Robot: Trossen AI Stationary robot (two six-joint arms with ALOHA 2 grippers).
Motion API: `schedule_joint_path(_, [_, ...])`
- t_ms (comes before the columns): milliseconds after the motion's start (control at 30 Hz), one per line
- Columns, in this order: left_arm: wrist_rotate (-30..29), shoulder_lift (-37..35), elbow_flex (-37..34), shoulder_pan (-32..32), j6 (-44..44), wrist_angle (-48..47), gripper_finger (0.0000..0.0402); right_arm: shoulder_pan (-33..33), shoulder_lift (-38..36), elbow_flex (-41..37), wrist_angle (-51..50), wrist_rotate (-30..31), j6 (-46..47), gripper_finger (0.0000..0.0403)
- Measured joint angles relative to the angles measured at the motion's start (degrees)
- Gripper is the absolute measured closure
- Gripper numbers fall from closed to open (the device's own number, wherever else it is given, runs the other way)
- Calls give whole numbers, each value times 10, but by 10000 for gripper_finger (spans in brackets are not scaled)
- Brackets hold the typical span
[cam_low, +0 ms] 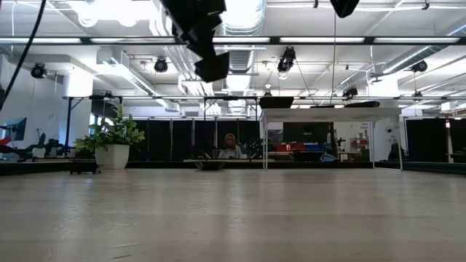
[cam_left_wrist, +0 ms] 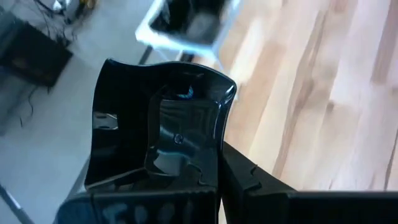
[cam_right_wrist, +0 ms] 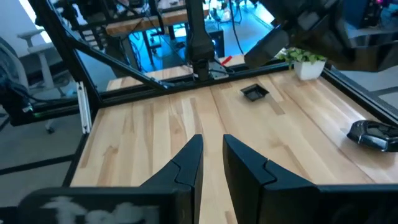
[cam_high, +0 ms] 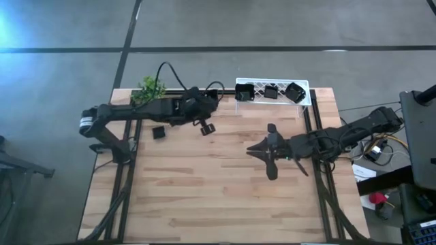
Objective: Pick & Place Mini shaped plates
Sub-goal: Stack the black distorted square plate on top of the black distorted square plate on the shelf
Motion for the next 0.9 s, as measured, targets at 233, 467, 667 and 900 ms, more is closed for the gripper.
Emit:
schedule_joint_path(233, [20,48,84,0,28,-15,401,0,-23,0,-15,0,-1,346])
schedule_joint_path(467, [40,92,129,2,86,-21,401,0,-34,0,-17,0,3,346])
schedule_joint_path(667, [43,124,150,2,147,8,401,0,-42,0,-18,1,0,346])
schedule_joint_path(900, [59,130,165,8,192,82,401,0,-45,0,-31,1,1,346])
